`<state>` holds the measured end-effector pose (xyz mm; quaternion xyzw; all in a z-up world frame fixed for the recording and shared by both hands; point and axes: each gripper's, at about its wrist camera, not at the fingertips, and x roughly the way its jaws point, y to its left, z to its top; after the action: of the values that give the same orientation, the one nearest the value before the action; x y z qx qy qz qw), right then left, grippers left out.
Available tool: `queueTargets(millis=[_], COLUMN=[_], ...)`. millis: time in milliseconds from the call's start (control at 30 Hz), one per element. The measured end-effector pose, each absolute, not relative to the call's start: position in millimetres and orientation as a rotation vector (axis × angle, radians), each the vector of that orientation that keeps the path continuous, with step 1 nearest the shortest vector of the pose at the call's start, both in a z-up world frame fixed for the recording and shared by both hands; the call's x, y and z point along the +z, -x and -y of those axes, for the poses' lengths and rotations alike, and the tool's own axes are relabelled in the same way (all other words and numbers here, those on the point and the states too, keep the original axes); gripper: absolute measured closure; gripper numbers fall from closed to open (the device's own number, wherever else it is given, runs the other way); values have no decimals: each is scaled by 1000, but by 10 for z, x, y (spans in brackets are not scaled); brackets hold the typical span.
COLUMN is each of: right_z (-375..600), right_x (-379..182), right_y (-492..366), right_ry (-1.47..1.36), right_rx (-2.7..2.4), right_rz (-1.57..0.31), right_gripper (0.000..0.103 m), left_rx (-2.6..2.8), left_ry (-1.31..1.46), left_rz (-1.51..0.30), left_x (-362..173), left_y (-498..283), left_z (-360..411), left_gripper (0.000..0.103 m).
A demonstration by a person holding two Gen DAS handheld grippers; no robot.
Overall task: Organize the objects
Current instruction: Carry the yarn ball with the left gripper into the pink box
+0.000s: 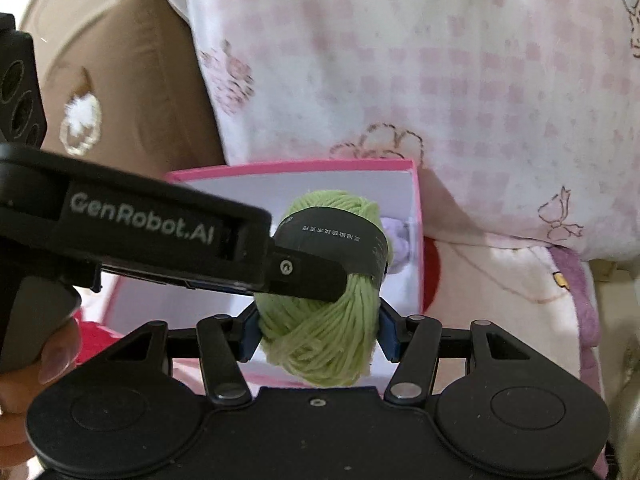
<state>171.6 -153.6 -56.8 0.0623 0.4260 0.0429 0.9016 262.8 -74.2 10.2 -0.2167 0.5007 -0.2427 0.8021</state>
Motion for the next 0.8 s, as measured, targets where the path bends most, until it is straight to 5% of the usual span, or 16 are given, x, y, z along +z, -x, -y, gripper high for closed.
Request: queueTargets(millis=[800], right_z=[1334], right_x=[-1083], right_y=[-1962], right_ry=[238], right_rx=[167], right_rz=[-987], right_gripper=[35], left_rx=[-541], left_ry=[719], left_rz=[-1115], left_x=[-750], left_y=[-2847], left_z=[486], left_gripper=[50])
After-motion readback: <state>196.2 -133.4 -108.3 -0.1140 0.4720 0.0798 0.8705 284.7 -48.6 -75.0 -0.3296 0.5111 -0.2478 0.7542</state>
